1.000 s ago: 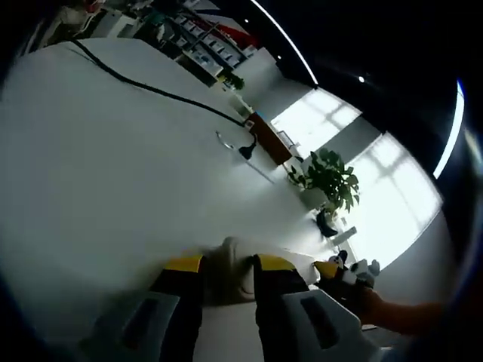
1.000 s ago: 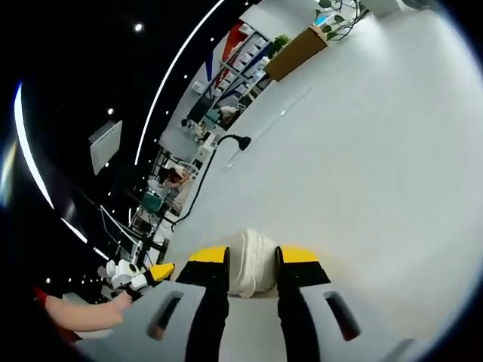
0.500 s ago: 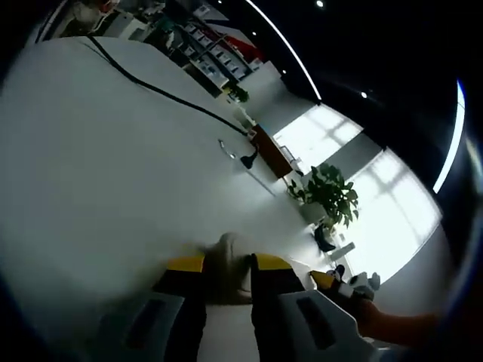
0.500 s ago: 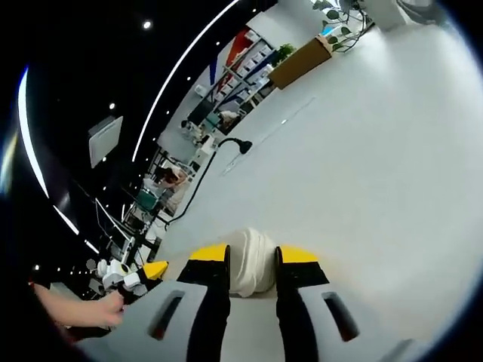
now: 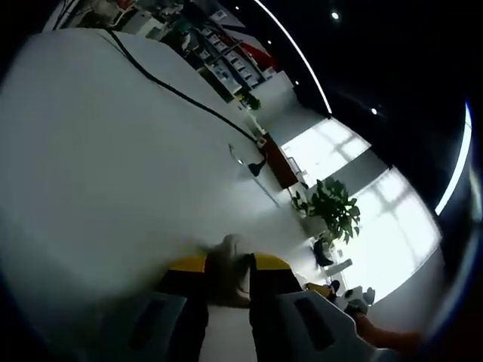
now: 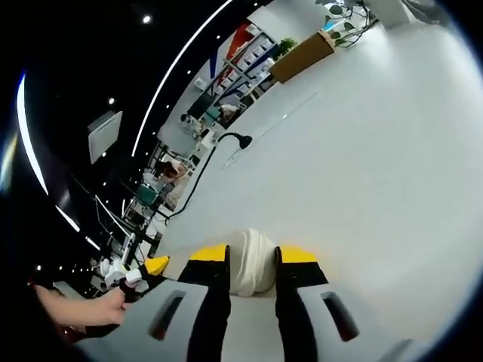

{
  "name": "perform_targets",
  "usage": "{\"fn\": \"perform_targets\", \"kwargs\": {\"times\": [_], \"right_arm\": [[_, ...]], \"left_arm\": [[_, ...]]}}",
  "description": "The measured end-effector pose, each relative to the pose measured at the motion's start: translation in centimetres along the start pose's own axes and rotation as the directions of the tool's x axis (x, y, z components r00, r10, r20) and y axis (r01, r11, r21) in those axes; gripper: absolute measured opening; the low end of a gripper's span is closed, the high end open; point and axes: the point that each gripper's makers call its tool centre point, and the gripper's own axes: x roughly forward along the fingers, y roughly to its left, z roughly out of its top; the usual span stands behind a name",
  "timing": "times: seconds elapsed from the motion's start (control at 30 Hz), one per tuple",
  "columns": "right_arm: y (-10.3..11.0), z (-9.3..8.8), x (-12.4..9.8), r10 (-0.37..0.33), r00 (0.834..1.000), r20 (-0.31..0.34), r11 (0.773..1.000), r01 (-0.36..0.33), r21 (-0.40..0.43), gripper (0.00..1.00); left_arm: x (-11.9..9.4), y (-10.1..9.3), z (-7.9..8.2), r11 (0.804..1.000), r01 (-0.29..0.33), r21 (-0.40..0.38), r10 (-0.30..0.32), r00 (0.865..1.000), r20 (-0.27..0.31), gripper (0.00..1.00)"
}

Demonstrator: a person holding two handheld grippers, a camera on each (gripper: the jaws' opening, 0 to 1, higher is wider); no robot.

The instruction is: Arrange the utensils inside the cutlery case until each visible utensil rests in its matching compartment.

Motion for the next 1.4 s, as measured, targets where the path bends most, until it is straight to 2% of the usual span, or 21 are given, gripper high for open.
{"fn": "perform_targets", "kwargs": {"times": [0.07, 0.1, 0.13, 0.2, 0.23, 0.3, 0.37, 0.4, 0.47, 0.5, 0.57, 0.63, 0.67, 0.7, 0.9, 0.97, 1.0, 1.1, 1.17, 1.23, 1.4], "right_arm": [[0.0, -0.1, 0.0, 0.013, 0.998, -0.061, 0.997, -0.008, 0.071, 0.21], [-0.1, 0.2, 0.1, 0.019, 0.997, -0.071, 0.999, -0.017, 0.036, 0.21], [-0.1, -0.1, -0.1, 0.032, 0.991, -0.126, 0.999, -0.034, -0.021, 0.21], [0.0, 0.5, -0.1, 0.017, 0.991, -0.134, 1.000, -0.018, -0.008, 0.18], [0.1, 0.6, -0.2, 0.015, 0.988, -0.156, 1.000, -0.019, -0.022, 0.16], [0.0, 1.0, -0.4, 0.015, 0.985, -0.173, 1.000, -0.014, 0.005, 0.11], [0.0, 0.5, -0.5, 0.046, 0.971, -0.233, 0.997, -0.031, 0.068, 0.10], [-0.2, 0.5, -0.5, 0.052, 0.972, -0.231, 0.997, -0.038, 0.062, 0.10], [0.0, 0.3, -0.6, 0.080, 0.968, -0.239, 0.990, -0.049, 0.133, 0.10], [-0.3, 0.2, -0.6, 0.083, 0.967, -0.242, 0.992, -0.057, 0.113, 0.11], [-0.1, -0.5, -0.8, 0.106, 0.959, -0.264, 0.987, -0.069, 0.146, 0.13], [0.4, -2.0, -1.3, 0.154, 0.933, -0.325, 0.981, -0.105, 0.162, 0.16], [0.9, -2.9, -1.7, 0.193, 0.917, -0.349, 0.963, -0.109, 0.246, 0.16], [1.1, -3.4, -2.0, 0.211, 0.905, -0.369, 0.957, -0.115, 0.266, 0.16], [1.3, -4.4, -3.6, 0.221, 0.883, -0.415, 0.970, -0.157, 0.183, 0.13], [1.5, -4.8, -4.2, 0.217, 0.887, -0.408, 0.971, -0.155, 0.181, 0.12], [1.8, -5.3, -4.6, 0.216, 0.882, -0.419, 0.972, -0.156, 0.173, 0.12], [2.1, -6.3, -5.8, 0.212, 0.877, -0.431, 0.973, -0.150, 0.174, 0.12], [2.4, -6.9, -6.6, 0.216, 0.878, -0.427, 0.969, -0.138, 0.205, 0.10], [3.0, -7.6, -7.3, 0.238, 0.867, -0.438, 0.961, -0.145, 0.234, 0.06], [3.2, -8.0, -7.1, 0.203, 0.891, -0.406, 0.972, -0.133, 0.195, 0.11]], "left_arm": [[-0.1, 0.0, 0.0, 0.996, 0.008, -0.087, -0.011, 0.999, -0.041, 0.19], [-0.1, 0.1, 0.1, 0.998, 0.018, -0.068, -0.022, 0.999, -0.048, 0.20], [-0.2, 0.0, 0.0, 0.999, 0.040, -0.004, -0.040, 0.995, -0.093, 0.20], [-0.1, -0.1, 0.2, 0.999, 0.032, 0.017, -0.030, 0.994, -0.108, 0.21], [-0.1, -0.5, -0.3, 0.999, 0.042, 0.013, -0.040, 0.986, -0.165, 0.21], [0.1, -0.6, -0.1, 0.998, 0.048, 0.027, -0.042, 0.981, -0.187, 0.21], [0.2, -0.6, 0.0, 0.999, 0.033, 0.007, -0.031, 0.976, -0.217, 0.21], [0.2, -0.7, 0.0, 0.998, 0.047, 0.042, -0.036, 0.972, -0.233, 0.21], [0.3, -0.7, 0.0, 0.999, 0.038, 0.028, -0.030, 0.967, -0.253, 0.21], [0.2, -0.7, -0.1, 0.997, 0.045, 0.060, -0.028, 0.963, -0.267, 0.20], [0.0, -0.9, 0.0, 0.994, 0.037, 0.099, -0.009, 0.963, -0.270, 0.19], [0.0, -0.9, 0.2, 0.996, 0.023, 0.090, 0.002, 0.963, -0.271, 0.19], [0.0, -0.8, 0.3, 0.995, 0.022, 0.097, 0.005, 0.963, -0.270, 0.19], [-0.1, -0.6, 0.3, 0.996, 0.017, 0.084, 0.007, 0.961, -0.276, 0.19], [-1.3, -0.9, -0.8, 0.994, 0.043, 0.101, -0.006, 0.939, -0.343, 0.19], [-1.4, -1.0, -0.9, 0.991, 0.049, 0.123, -0.003, 0.937, -0.349, 0.19], [-1.5, -1.1, -1.0, 0.987, 0.058, 0.152, -0.001, 0.937, -0.351, 0.19], [-1.5, -0.9, -1.2, 0.988, 0.053, 0.143, 0.002, 0.934, -0.358, 0.21], [-1.6, -0.8, -1.2, 0.988, 0.053, 0.142, 0.001, 0.934, -0.358, 0.21], [-1.6, -0.8, -1.2, 0.986, 0.057, 0.154, 0.002, 0.935, -0.354, 0.21], [-0.5, -1.1, -0.9, 0.980, 0.041, 0.193, 0.024, 0.947, -0.321, 0.23]]}}
